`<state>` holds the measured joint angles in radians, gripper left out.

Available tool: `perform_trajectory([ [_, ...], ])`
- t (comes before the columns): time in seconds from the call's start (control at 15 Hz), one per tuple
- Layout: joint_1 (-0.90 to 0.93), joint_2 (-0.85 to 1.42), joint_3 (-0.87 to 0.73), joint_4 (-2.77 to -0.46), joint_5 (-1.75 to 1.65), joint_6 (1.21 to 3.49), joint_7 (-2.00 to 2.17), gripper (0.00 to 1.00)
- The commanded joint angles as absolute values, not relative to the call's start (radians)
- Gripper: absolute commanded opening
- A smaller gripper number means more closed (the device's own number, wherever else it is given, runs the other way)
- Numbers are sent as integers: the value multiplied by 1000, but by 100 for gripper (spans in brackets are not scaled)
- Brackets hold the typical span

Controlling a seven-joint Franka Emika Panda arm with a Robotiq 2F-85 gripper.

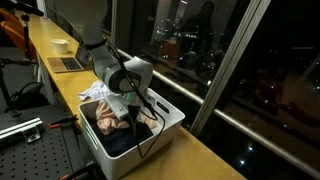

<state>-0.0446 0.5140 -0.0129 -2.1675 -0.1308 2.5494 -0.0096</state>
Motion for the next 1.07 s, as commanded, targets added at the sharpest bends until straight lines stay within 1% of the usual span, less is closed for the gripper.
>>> perform_trajectory([
  [0.0,-37,588,-20,-2157,-117,2599,-23,70],
  [0.07,-42,587,-18,-2165,-113,2609,-27,61],
  [0.6,-82,486,8,-2273,-42,2670,-73,5],
  [0.73,-96,424,22,-2322,-8,2691,-104,6],
  [0.87,-88,353,15,-2364,-4,2694,-102,0],
  [1.0,-77,265,5,-2405,-14,2675,-93,0],
])
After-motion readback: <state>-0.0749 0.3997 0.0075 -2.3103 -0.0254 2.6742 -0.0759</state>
